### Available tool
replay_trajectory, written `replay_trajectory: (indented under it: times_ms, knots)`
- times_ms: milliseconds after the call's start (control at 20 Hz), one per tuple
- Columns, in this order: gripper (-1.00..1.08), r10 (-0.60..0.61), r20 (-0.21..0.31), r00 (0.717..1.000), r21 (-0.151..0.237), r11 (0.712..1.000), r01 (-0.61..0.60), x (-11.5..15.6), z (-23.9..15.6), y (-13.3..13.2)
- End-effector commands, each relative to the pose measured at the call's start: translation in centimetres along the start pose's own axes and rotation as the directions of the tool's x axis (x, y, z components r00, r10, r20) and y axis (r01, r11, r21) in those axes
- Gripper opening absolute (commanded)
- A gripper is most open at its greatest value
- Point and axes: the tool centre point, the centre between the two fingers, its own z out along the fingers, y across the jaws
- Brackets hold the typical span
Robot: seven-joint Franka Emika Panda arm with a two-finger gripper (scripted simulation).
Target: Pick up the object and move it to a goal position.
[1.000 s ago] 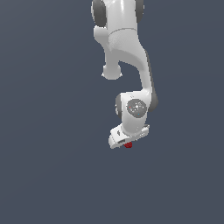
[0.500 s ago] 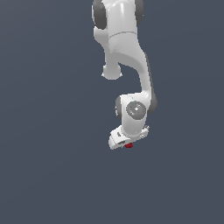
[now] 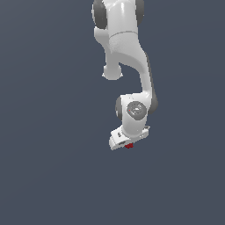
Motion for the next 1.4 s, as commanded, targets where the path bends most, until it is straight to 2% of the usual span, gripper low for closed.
replay_trajectory:
  times_ms: [0, 550, 1350]
  knots:
    - [-1.00, 0.000, -0.001, 1.000, 0.000, 1.000, 0.000, -0.2, -0.3, 0.1]
    - [-1.00, 0.000, -0.001, 1.000, -0.001, 1.000, 0.000, -3.1, -4.0, 0.8]
    - [-1.00, 0.000, -0.001, 1.000, -0.001, 1.000, 0.000, -11.6, -15.2, 3.1]
